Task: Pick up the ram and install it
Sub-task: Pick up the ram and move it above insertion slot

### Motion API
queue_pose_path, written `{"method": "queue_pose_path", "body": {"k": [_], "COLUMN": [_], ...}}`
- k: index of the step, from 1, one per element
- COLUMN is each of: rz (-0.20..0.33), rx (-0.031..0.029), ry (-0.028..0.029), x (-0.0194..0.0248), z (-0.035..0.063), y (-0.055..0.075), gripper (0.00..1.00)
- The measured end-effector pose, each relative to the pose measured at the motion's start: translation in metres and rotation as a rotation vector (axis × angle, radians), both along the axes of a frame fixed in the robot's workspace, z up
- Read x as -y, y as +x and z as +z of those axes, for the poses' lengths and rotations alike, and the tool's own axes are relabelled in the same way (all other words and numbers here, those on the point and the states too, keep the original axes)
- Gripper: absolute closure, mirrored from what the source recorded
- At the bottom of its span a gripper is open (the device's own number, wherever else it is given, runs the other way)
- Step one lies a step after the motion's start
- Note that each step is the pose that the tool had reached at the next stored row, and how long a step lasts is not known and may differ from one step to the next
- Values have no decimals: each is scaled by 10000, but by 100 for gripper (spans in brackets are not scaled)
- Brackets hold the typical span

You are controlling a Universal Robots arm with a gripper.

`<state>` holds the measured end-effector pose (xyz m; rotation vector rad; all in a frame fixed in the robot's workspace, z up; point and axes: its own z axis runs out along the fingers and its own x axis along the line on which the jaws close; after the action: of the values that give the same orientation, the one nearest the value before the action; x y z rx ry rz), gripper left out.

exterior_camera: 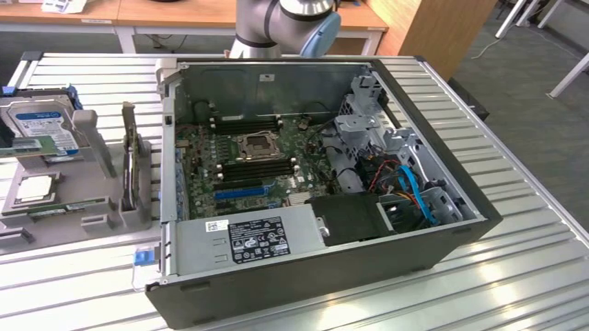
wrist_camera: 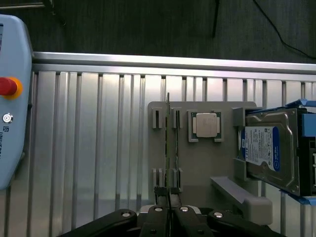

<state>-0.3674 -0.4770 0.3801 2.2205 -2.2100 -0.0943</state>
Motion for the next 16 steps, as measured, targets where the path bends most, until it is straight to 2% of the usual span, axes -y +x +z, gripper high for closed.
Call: {"method": "queue_pose_path", "body": {"k": [13, 16], "rz": [0, 0], "rx": [-1, 2], "ry": [0, 2], "x": [0, 0], "z": [234, 255], "y": [0, 0], "gripper": [89, 89]}}
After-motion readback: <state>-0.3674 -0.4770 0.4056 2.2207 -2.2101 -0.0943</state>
